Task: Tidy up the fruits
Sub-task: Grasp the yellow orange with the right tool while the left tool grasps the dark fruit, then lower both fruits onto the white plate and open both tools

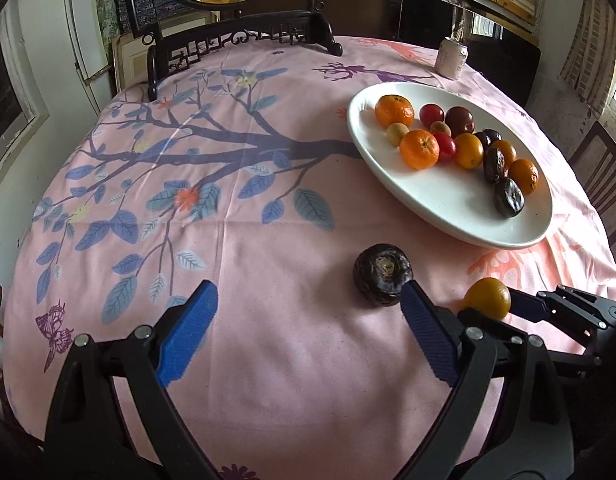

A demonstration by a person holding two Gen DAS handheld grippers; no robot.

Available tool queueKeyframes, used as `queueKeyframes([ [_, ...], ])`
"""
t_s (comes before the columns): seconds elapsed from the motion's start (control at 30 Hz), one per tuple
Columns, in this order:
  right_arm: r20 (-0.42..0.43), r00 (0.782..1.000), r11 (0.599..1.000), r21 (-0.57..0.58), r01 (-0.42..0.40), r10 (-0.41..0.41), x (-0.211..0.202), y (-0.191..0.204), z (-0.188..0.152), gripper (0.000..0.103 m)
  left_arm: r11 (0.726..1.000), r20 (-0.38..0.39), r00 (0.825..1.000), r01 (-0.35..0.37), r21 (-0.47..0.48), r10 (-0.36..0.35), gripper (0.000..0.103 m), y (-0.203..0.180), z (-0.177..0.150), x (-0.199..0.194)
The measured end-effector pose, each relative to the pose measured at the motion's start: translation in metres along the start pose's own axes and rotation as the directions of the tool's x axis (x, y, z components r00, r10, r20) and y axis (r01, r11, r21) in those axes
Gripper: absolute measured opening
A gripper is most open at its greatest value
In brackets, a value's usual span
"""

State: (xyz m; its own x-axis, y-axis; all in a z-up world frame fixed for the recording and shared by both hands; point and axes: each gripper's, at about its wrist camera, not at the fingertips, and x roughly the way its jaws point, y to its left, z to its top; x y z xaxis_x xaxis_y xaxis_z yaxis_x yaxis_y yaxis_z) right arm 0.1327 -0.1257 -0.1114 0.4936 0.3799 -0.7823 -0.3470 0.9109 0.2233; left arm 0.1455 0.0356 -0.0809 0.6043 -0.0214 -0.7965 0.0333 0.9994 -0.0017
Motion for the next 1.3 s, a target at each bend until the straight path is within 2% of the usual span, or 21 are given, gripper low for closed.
queueKeyframes([
  [0.2,0.046,0.991,0.991,0.051,0.125,-0.127,-0.047,-0.027,-0.020,0.037,0.997,-0.026,0.999,0.020,0.077,-0.018,0.093,-0.035,-0.001,0.020],
  [0.27,0.044,0.990,0.989,0.074,0.131,-0.135,-0.057,-0.038,-0.030,0.037,0.996,-0.036,0.999,0.022,0.087,-0.019,0.082,-0.042,0.000,0.028],
  [0.33,0.045,0.991,0.987,0.102,0.124,-0.129,-0.062,-0.046,-0.036,0.037,0.996,-0.071,0.997,0.041,0.080,-0.036,0.050,-0.045,0.001,0.039],
  [0.4,0.051,0.991,0.985,0.120,0.121,-0.127,-0.065,-0.050,-0.040,0.037,0.996,-0.054,0.998,0.037,0.081,-0.033,0.040,-0.046,0.002,0.038],
  [0.47,0.058,0.991,0.986,0.129,0.109,-0.117,-0.067,-0.051,-0.041,0.037,0.996,-0.057,0.996,0.072,0.059,-0.068,0.039,-0.044,0.001,0.032],
  [0.7,0.074,0.993,0.990,0.111,0.085,-0.094,-0.073,-0.042,-0.040,0.037,0.995,0.041,0.995,0.085,0.050,-0.087,0.039,-0.040,0.000,-0.023],
  [0.87,0.097,0.993,0.995,0.077,0.060,-0.067,-0.081,-0.041,-0.017,0.037,0.991,0.051,0.994,0.095,0.096,-0.100,0.039,-0.049,0.027,-0.038],
  [1.0,0.101,0.994,0.999,0.025,0.047,-0.049,-0.069,-0.039,0.026,0.037,0.992,0.023,0.996,0.078,0.099,-0.081,0.039,-0.055,0.081,-0.013],
  [1.07,0.113,0.990,0.996,0.002,0.085,-0.085,-0.055,-0.039,0.049,0.037,0.992,0.005,0.998,0.061,0.107,-0.062,0.039,-0.061,0.102,0.009],
  [1.17,0.087,0.990,0.994,-0.008,0.108,-0.107,-0.024,-0.047,0.072,0.037,0.993,-0.033,0.999,0.046,0.110,-0.043,0.039,-0.069,0.120,0.045],
  [1.3,0.036,0.994,0.994,-0.023,0.107,-0.106,0.005,-0.054,0.083,0.037,0.994,-0.085,0.992,0.093,0.058,-0.088,0.040,-0.064,0.131,0.076],
])
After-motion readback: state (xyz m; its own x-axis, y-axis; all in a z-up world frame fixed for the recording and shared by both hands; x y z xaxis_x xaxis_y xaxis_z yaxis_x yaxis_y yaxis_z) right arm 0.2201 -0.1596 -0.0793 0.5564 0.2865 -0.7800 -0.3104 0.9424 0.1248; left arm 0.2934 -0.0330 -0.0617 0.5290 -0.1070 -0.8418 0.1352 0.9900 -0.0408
